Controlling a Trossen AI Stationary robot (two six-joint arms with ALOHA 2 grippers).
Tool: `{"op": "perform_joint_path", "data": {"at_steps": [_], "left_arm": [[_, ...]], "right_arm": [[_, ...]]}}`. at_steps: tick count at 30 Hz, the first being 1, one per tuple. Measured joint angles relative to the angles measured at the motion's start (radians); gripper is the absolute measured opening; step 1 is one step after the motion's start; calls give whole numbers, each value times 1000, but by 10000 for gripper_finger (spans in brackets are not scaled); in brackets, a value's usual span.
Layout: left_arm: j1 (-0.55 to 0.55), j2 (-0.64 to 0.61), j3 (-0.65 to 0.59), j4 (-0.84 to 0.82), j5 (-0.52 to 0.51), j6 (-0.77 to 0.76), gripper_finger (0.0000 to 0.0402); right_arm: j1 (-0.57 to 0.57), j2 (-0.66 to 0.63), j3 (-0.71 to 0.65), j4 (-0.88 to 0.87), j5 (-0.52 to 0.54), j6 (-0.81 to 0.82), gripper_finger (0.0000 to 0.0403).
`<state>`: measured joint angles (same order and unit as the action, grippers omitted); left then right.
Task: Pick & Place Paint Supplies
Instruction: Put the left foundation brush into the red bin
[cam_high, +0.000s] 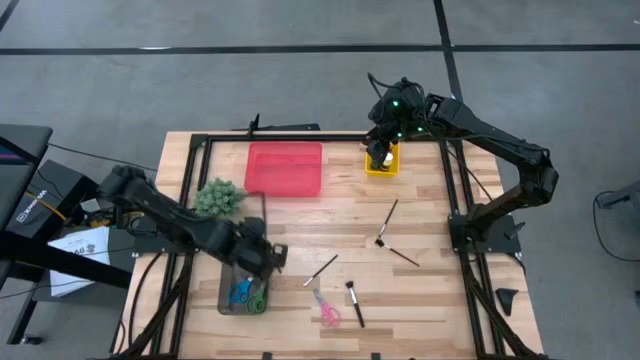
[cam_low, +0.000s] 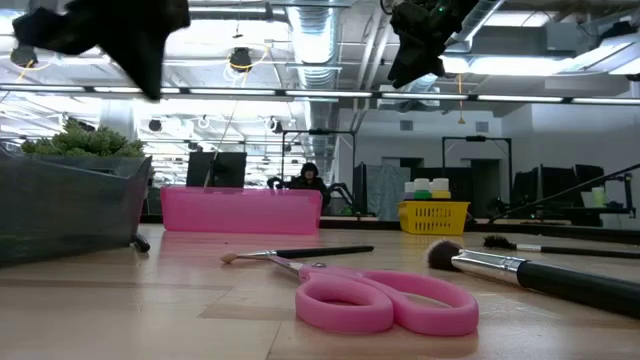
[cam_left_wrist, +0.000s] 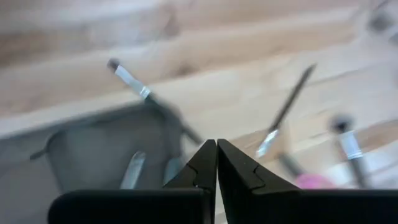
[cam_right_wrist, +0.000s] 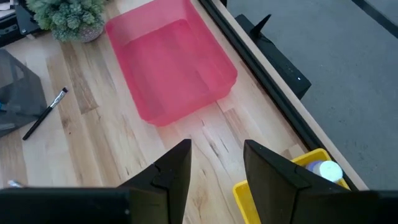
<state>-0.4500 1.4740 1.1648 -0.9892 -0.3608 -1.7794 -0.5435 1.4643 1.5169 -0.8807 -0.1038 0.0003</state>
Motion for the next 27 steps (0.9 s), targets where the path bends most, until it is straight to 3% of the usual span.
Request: {"op": "perform_joint_path", "data": {"at_steps": [5, 9, 13, 15, 18, 22, 27], "left_arm": [[94, -113, 0, 60, -73, 119, 1], [213, -175, 0, 260, -141, 283, 5], [309, -201, 0, 488, -337, 523, 11], [369, -211, 0, 577, -368, 637, 14], [482, -209, 2, 625, -241, 695, 18], [628, -139, 1, 546, 46, 569, 19], [655, -42, 20, 328, 182, 397, 20]], "right_arm": [[-18, 0, 0, 1, 0, 4, 143], [-34, 0, 0, 1, 0, 29, 143], [-42, 0, 0, 0, 0, 62, 143], [-42, 0, 0, -2, 0, 78, 143], [-42, 0, 0, -2, 0, 97, 143], [-40, 0, 0, -2, 0, 106, 143], [-40, 0, 0, -15, -2, 106, 143]]}}
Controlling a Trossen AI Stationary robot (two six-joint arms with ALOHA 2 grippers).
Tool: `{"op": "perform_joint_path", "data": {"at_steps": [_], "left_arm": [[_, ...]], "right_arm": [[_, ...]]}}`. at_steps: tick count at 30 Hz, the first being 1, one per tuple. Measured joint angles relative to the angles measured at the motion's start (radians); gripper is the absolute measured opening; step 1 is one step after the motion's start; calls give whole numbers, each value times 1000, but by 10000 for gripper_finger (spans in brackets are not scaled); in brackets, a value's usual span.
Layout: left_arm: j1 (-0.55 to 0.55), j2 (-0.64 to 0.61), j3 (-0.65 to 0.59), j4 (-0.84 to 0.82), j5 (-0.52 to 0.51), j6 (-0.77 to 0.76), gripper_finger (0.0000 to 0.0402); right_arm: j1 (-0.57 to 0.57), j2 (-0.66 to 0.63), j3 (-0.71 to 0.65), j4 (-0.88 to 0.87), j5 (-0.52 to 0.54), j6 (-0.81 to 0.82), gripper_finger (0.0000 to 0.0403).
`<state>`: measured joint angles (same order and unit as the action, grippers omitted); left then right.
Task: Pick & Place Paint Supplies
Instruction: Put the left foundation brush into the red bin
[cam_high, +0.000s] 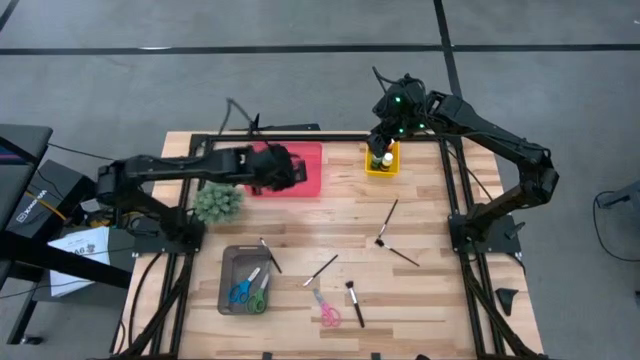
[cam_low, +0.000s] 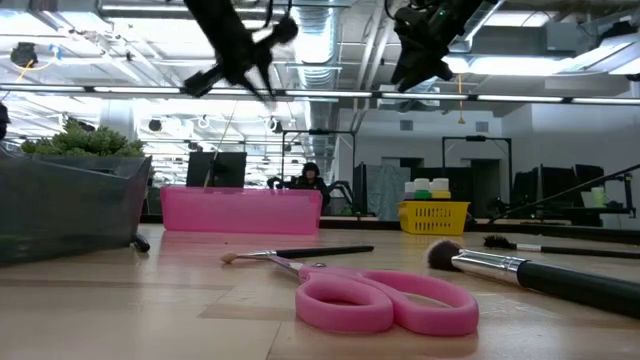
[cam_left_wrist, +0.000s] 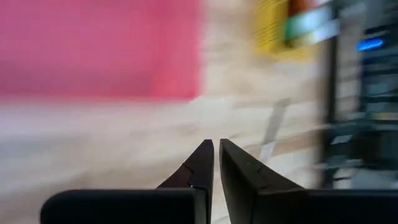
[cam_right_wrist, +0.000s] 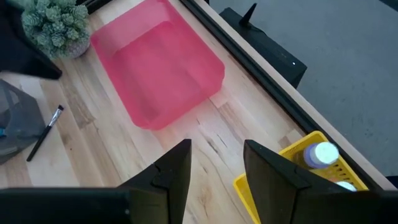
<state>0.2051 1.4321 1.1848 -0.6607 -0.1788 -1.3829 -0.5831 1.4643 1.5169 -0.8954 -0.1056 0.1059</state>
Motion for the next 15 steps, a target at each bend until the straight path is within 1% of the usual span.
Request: {"op": "perform_joint_path", "data": {"at_steps": [3, 5, 10, 15], "left_arm": [[-17, 42, 0, -89, 47, -76, 27], [-30, 67, 0, -120, 53, -108, 39], [-37, 152, -2, -147, 59, -118, 86], [-65, 233, -3, -209, 139, -204, 129]], "right_arm": [[0, 0, 0, -4, -1, 0, 143], [0, 0, 0, -5, -1, 0, 143], [0, 0, 0, -3, -2, 0, 143], [0, 0, 0, -11, -2, -6, 143]]}}
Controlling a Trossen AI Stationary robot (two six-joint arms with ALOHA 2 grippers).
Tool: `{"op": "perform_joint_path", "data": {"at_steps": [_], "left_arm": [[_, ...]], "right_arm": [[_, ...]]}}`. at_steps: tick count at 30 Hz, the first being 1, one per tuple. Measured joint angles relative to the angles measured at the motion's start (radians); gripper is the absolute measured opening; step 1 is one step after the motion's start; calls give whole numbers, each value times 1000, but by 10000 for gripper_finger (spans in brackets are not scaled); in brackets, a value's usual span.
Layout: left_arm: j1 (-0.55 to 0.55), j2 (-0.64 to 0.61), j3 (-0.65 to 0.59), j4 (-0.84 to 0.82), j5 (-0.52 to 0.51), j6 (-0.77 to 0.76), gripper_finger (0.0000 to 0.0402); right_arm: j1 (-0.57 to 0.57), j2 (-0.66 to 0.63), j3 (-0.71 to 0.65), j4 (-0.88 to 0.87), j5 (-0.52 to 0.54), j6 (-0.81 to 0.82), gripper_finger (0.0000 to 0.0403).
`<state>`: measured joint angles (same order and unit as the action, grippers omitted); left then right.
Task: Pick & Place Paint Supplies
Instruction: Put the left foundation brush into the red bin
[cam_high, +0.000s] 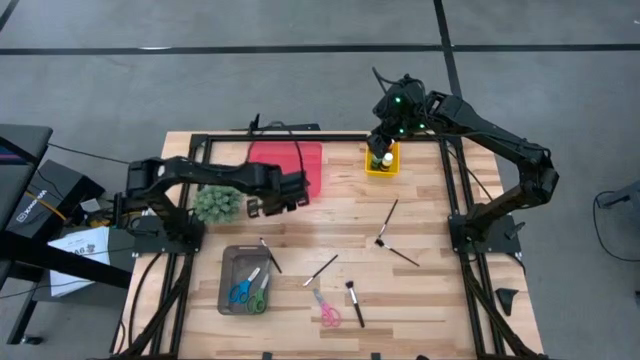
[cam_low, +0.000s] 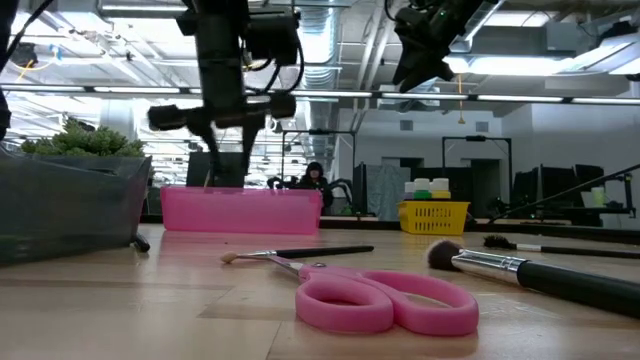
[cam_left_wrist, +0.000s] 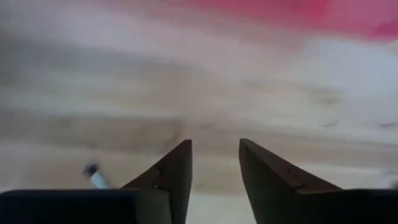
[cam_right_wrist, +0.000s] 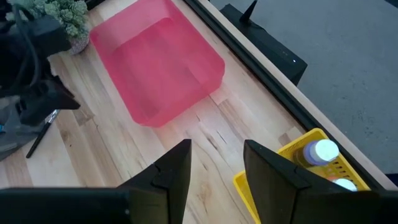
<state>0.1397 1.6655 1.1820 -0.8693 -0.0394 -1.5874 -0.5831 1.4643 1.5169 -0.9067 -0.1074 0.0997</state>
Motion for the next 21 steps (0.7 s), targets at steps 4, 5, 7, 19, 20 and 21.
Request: {"op": "perform_joint_path", "data": {"at_steps": [4, 5, 7, 19, 20, 21], "left_arm": [[-51, 21, 0, -109, 14, -102, 143], [-60, 20, 0, -139, 14, -124, 144], [-71, 19, 0, -182, 11, -148, 143], [-38, 19, -69, -226, 36, -153, 120], [-34, 19, -85, -215, 53, -153, 120], [-31, 19, -98, -211, 65, -154, 120]], "right_arm": [[0, 0, 0, -11, 0, -3, 143], [0, 0, 0, -11, 0, -3, 143], [1, 0, 0, -11, 0, -7, 143], [1, 0, 0, -2, -2, -29, 143], [1, 0, 0, -2, -2, -29, 143], [1, 0, 0, -2, -2, -29, 143]]}}
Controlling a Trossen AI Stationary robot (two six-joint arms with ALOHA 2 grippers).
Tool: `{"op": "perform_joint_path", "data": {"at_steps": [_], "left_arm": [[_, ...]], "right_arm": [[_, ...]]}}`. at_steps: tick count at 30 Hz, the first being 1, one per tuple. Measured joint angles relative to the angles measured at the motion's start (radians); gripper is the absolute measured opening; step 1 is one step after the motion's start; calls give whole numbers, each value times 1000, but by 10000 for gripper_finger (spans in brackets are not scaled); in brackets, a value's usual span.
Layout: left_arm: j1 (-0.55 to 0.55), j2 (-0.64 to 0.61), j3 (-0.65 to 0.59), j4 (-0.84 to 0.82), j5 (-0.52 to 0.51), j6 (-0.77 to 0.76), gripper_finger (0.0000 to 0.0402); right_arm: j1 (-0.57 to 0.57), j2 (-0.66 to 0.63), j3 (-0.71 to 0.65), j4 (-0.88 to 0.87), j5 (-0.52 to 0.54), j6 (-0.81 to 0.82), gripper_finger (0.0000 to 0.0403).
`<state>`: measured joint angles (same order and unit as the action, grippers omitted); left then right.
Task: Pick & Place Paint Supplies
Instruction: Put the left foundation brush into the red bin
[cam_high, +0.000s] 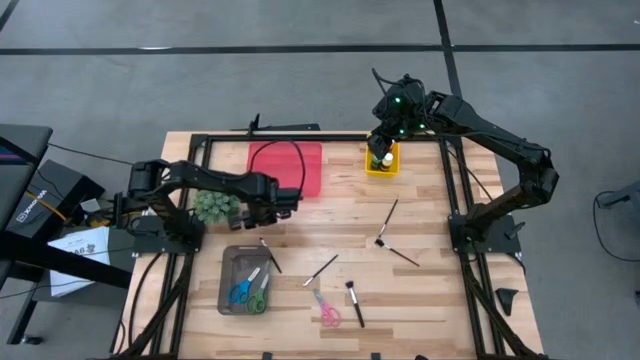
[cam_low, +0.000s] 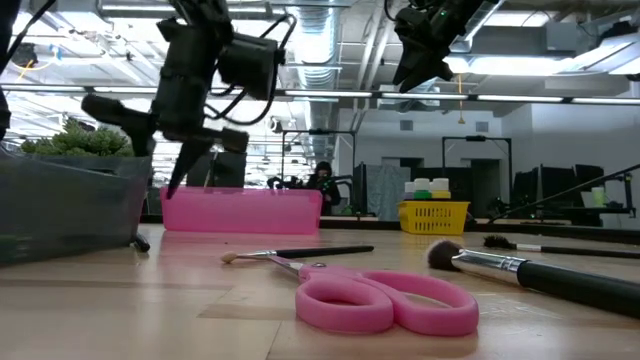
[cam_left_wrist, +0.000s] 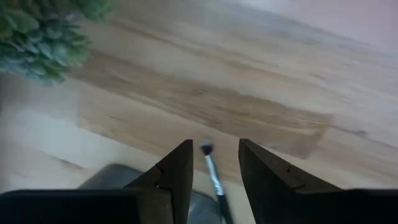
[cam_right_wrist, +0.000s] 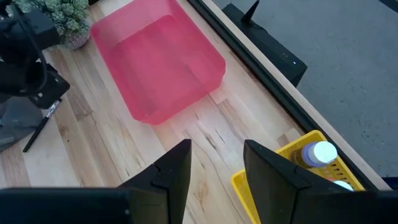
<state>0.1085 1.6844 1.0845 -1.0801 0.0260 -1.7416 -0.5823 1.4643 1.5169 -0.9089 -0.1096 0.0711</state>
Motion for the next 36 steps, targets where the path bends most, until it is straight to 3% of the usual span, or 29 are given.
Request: {"op": "perform_joint_path", "data": {"at_steps": [13, 36], "left_arm": [[-17, 0, -100, 114, 72, -21, 120], [-25, 0, -102, 120, 98, 9, 117]], "right_arm": [[0, 0, 0, 0, 0, -1, 143], [6, 0, 0, -4, -2, -3, 143]]}}
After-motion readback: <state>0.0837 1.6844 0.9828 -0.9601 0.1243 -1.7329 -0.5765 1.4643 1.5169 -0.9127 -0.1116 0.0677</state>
